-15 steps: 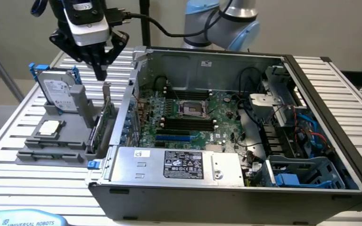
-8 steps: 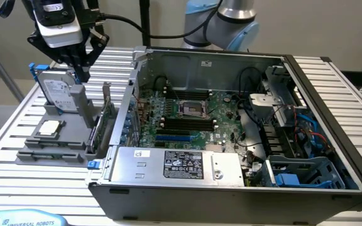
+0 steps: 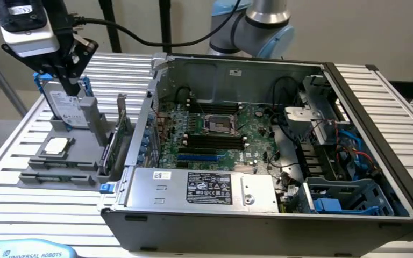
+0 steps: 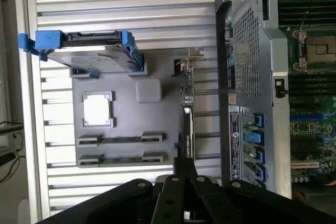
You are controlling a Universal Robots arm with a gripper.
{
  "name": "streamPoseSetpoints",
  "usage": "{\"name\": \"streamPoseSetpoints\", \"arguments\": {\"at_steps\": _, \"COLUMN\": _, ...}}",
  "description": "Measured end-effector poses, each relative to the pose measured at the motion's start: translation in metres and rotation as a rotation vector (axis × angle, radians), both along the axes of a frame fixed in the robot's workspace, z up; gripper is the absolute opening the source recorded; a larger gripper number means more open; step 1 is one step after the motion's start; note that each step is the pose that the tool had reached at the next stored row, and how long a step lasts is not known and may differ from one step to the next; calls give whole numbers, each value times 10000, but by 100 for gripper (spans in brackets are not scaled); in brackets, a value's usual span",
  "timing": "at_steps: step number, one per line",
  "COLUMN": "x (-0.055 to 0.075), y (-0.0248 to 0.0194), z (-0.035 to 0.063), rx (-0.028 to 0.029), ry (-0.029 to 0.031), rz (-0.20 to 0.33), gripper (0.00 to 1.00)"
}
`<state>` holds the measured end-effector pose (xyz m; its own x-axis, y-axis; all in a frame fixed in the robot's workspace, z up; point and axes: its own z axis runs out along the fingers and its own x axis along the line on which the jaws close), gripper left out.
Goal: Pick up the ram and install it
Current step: 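Reach for the ram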
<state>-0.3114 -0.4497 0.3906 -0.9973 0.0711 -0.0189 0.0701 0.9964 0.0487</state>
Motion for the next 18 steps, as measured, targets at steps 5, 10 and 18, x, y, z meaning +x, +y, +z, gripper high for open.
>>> {"name": "streamPoseSetpoints", "arguments": {"at_steps": 5, "x": -231, "y": -39, "z": -6, "rx": 1, "ry": -1, "rz": -2, "gripper": 11}}
{"name": "streamPoseSetpoints", "arguments": {"at_steps": 10, "x": -457, "y": -77, "z": -13, "rx": 1, "ry": -2, "rz": -1, "gripper": 11}}
{"name": "streamPoseSetpoints", "arguments": {"at_steps": 18, "x": -725, "y": -121, "z": -33, "rx": 1, "ry": -1, "rz": -1, "gripper": 11}}
